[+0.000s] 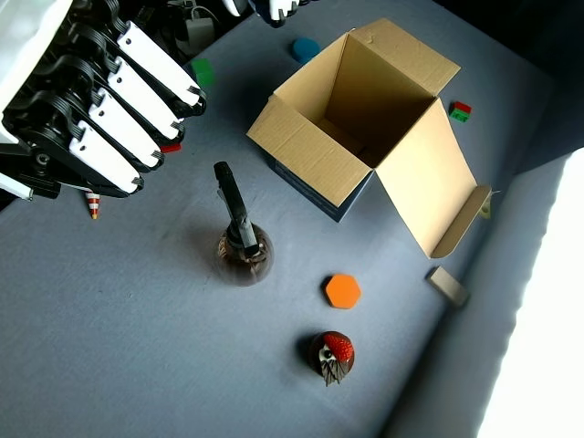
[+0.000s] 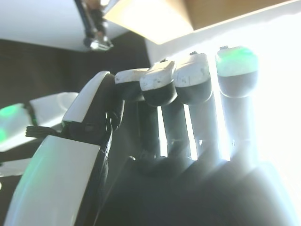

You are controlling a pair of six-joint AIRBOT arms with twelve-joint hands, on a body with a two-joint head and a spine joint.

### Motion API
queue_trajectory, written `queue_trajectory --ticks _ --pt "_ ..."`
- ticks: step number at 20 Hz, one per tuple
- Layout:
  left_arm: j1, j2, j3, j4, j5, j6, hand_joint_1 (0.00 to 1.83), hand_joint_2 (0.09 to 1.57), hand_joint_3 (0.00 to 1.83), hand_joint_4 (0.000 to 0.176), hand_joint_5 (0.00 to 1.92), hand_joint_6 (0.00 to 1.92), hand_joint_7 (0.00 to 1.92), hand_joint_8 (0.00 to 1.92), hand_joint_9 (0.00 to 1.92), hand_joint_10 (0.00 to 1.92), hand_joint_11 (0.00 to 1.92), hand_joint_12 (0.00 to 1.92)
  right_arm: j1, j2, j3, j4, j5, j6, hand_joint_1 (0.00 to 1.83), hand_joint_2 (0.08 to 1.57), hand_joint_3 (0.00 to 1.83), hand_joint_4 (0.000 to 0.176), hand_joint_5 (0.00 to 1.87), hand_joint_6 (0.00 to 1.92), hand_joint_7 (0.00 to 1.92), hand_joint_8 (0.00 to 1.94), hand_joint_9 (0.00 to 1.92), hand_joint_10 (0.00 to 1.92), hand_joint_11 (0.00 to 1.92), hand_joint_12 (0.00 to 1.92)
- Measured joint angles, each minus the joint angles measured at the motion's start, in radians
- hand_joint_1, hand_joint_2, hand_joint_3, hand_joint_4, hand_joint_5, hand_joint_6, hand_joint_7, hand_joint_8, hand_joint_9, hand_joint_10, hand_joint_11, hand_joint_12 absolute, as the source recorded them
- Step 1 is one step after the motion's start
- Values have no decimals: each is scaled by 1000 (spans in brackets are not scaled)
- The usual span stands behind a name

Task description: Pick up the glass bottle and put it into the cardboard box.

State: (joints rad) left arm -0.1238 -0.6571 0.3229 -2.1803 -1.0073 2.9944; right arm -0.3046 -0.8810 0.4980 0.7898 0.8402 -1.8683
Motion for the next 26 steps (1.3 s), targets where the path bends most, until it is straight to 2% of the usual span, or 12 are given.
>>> queue_trajectory --ticks 3,4,7,9,12,16,17,18,19,20,24,26 --pt "-10 0 -10 0 -34 -2 18 1129 170 32 69 81 37 44 13 34 0 46 -1 2 0 0 -3 5 268 1043 225 0 163 188 184 86 75 200 0 373" --pt "-11 -1 -21 2 -60 -8 1 1203 26 32 92 12 52 2 21 4 0 1 -1 5 0 4 -8 6 296 1106 51 0 211 66 211 8 112 97 0 323" --pt "-54 -21 -56 -5 -135 -23 1 1209 12 31 87 3 53 0 22 2 0 0 -4 5 0 -6 -15 13 334 1110 14 0 221 29 218 1 132 59 0 303" --pt "-83 -25 -79 -27 -208 -23 2 1209 11 31 85 2 53 0 22 2 0 0 -6 11 12 -40 -34 80 334 1110 6 0 225 18 217 0 145 46 0 350" --pt "-133 -26 -121 -100 -344 -26 2 1210 10 31 80 0 46 0 18 0 0 0 -18 38 52 -193 -108 294 397 1078 0 0 223 7 215 0 167 32 0 502" --pt "-149 -39 -189 -142 -475 -71 2 1211 8 31 77 0 46 0 16 0 0 0 -47 55 122 -461 -187 605 499 1048 0 0 217 3 212 0 167 25 0 458" --pt "-134 -38 -208 -164 -509 -96 2 1211 8 31 77 0 47 0 16 0 0 0 -76 66 166 -649 -197 811 516 1049 0 0 216 2 212 0 164 20 0 400" --pt "-130 -38 -219 -164 -525 -109 0 1211 8 31 77 0 47 0 15 0 0 0 -87 69 192 -728 -198 906 534 1049 0 0 215 1 210 0 159 15 0 358" --pt "-125 -38 -229 -157 -533 -119 0 1212 8 31 79 1 47 0 13 0 0 0 -88 69 209 -760 -205 939 556 1048 0 0 215 1 210 0 158 14 0 347" --pt "-110 -38 -242 -144 -536 -138 0 1213 8 31 79 1 47 0 12 0 0 0 -87 69 230 -777 -218 962 568 1048 0 0 213 0 208 0 156 12 0 340" --pt "-6 -38 -296 -159 -550 -233 0 1216 8 31 79 1 46 0 12 0 0 0 -80 74 334 -977 -293 1237 610 1038 0 0 190 2 188 0 130 0 0 254" --pt "56 -38 -304 -136 -529 -281 0 1215 7 31 79 1 47 0 12 0 0 0 -76 74 384 -1071 -300 1367 636 1042 0 0 189 1 186 0 127 0 0 209"
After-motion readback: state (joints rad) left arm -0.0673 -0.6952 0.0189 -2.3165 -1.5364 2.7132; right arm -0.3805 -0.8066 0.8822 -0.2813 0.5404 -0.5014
